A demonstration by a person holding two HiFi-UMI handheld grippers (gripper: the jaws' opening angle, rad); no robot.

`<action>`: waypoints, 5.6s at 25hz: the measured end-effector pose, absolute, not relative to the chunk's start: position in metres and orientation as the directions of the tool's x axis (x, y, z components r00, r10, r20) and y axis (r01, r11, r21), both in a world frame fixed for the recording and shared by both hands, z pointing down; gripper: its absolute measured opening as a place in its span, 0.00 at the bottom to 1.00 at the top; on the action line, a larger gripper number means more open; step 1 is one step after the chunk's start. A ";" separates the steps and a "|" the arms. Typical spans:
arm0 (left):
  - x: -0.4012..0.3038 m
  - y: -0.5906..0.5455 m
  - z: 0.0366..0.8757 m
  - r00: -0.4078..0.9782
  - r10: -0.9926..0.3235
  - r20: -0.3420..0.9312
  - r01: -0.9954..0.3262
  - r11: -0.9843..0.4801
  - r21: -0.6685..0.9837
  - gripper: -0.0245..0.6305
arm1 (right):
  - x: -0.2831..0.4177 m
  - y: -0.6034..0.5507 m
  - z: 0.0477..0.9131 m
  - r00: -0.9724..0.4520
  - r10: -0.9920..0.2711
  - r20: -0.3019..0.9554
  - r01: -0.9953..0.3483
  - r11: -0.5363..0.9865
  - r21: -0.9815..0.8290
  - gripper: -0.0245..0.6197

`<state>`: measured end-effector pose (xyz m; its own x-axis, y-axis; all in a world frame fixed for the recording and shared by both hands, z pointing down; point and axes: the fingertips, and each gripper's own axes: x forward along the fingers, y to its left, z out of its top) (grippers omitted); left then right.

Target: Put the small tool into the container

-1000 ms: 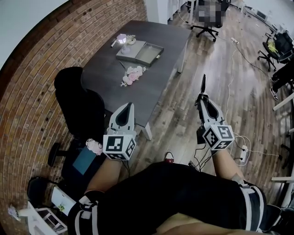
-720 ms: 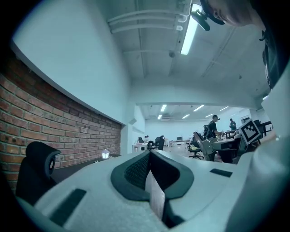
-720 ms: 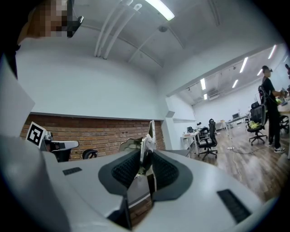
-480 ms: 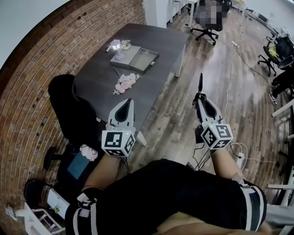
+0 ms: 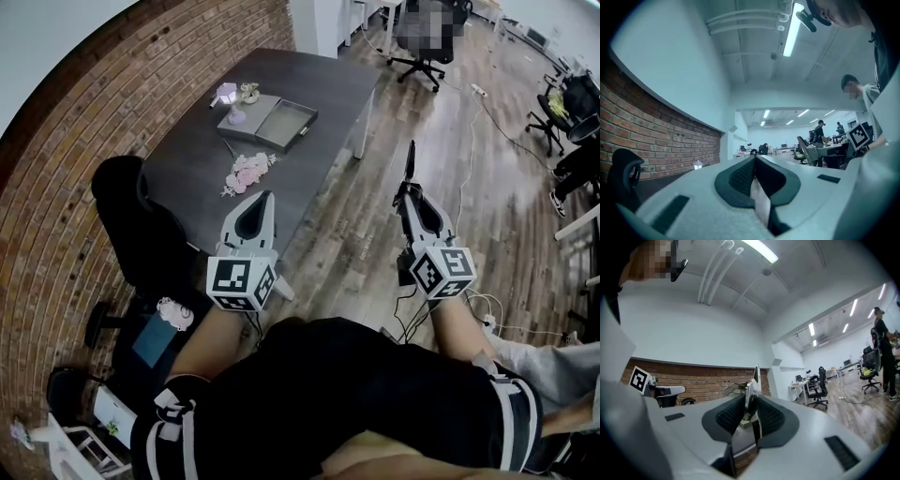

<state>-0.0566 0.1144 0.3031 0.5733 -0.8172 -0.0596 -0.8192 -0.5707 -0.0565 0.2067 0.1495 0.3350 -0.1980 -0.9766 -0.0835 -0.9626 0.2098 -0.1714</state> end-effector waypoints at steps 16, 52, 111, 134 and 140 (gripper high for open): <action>-0.020 0.100 0.311 0.642 -0.765 -0.048 -0.766 -0.641 -0.036 0.05 | 0.229 0.157 0.332 -0.142 -0.986 -0.084 -0.976 0.154 -0.153 0.17; 0.013 -0.111 0.349 0.689 -0.724 0.026 -0.724 -0.689 0.006 0.05 | 0.255 -0.047 0.347 -0.098 -0.995 0.003 -0.985 0.097 -0.141 0.17; -0.081 -0.223 0.479 0.271 -0.934 0.234 -0.958 -0.238 0.158 0.05 | 0.073 -0.367 0.470 -0.687 -0.658 0.310 -0.677 0.734 0.059 0.17; -0.126 -0.175 0.540 0.111 -0.954 0.277 -0.957 -0.027 0.288 0.05 | -0.016 -0.374 0.583 -0.762 -0.425 0.489 -0.269 0.894 0.357 0.17; -0.129 -0.170 0.547 0.098 -0.954 0.283 -0.954 -0.009 0.298 0.05 | -0.023 -0.367 0.605 -0.751 -0.385 0.536 -0.140 0.886 0.441 0.17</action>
<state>-0.1293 -0.1705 0.5469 0.0977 -0.9542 0.2828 -0.9544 -0.0093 0.2983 -0.0233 -0.3667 0.6051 -0.7507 -0.3855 0.5365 -0.1399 0.8865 0.4411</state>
